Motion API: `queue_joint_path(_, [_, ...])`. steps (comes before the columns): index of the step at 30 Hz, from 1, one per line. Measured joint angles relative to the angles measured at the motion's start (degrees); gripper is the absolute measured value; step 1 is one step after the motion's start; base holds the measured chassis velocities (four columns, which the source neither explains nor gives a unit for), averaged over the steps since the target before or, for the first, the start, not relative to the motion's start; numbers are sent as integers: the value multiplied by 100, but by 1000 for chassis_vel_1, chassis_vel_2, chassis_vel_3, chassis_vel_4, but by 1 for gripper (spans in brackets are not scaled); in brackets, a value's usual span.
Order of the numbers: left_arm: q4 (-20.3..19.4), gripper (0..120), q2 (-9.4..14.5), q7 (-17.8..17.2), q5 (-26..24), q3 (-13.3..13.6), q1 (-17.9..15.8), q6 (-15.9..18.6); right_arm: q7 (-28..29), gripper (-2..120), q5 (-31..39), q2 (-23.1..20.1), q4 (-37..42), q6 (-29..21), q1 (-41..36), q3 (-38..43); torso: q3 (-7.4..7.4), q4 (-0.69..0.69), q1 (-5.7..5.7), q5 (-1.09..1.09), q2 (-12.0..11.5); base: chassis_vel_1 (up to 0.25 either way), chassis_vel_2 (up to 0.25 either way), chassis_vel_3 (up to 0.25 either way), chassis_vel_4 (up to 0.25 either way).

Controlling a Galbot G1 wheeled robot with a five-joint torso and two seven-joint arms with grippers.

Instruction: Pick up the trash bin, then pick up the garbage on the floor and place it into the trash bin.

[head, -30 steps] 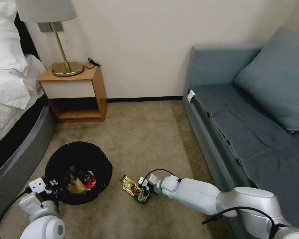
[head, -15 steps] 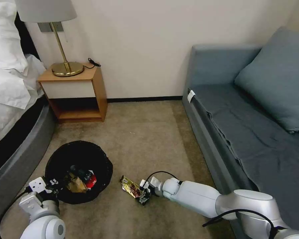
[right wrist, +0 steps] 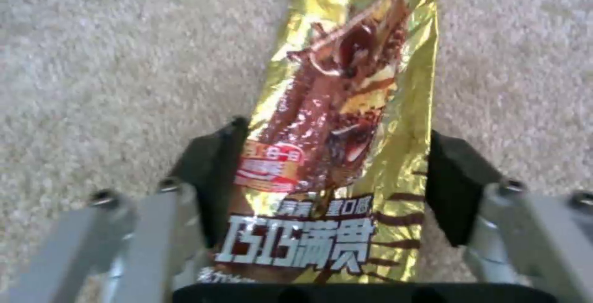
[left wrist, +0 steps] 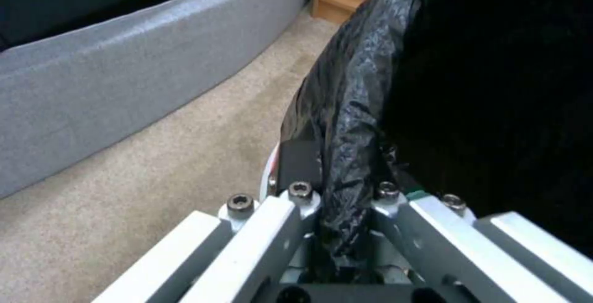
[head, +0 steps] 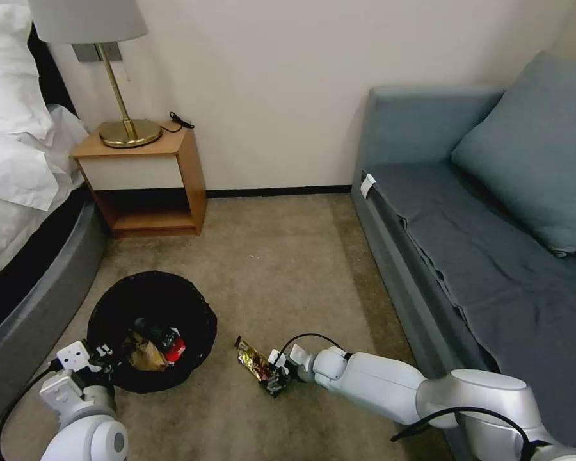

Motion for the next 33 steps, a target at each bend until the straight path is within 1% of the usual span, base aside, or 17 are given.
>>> queue_joint_path(2, [10,2,4,0,1,-7,-9,0,1,52,5,-7,6,41,5,-2,0,0,0,0,0,0,0,0,0])
queue_joint_path(3, [17,2,5,1,3,-8,-13,-3,1,45,10,-18,17,59,20,-2,0,0,0,0,0,0,0,0,0])
queue_joint_path(4, [17,2,5,1,3,-8,-13,-3,1,45,10,-18,17,59,20,-2,0,0,0,0,0,0,0,0,0])
queue_joint_path(8, [28,2,5,2,16,-8,-23,-4,-47,28,22,-43,53,155,54,-10,0,0,0,0,-1,0,0,0,0])
queue_joint_path(9, [28,2,5,2,16,-8,-23,-4,-47,28,22,-43,53,155,54,-10,0,0,0,0,-1,0,0,0,0])
queue_joint_path(12, [37,2,8,2,25,-8,-32,-4,-53,13,30,-69,97,236,58,-10,0,0,0,0,-1,0,0,0,0])
queue_joint_path(13, [37,2,9,2,27,-8,-33,-4,-54,10,36,-78,110,274,59,-10,0,0,0,0,-1,0,0,0,0])
queue_joint_path(14, [37,2,9,2,27,-8,-33,-4,-54,10,36,-78,110,274,59,-10,0,0,0,0,-1,0,0,0,0])
queue_joint_path(16, [41,2,9,2,28,-8,-37,-10,-59,0,37,-97,116,331,59,-10,0,0,0,0,-1,0,0,0,0])
queue_joint_path(24, [48,2,5,2,31,-16,-37,-25,-92,0,51,-172,197,489,44,-12,0,0,0,0,-1,0,0,0,0])
queue_joint_path(27, [27,2,16,2,19,-28,-29,0,-101,0,89,-367,507,514,110,150,0,0,0,1,-1,0,0,0,0])
queue_joint_path(28, [27,2,16,2,19,-28,-29,0,-101,0,89,-367,507,514,110,150,0,0,0,1,-1,0,0,0,0])
queue_joint_path(31, [14,2,27,3,5,-33,-33,39,-97,0,54,-720,799,550,287,520,0,1,0,2,-1,0,0,0,0])
queue_joint_path(33, [4,2,36,2,-2,-35,-41,85,-93,0,16,-1134,1031,591,451,877,0,0,0,1,-1,0,0,0,0])
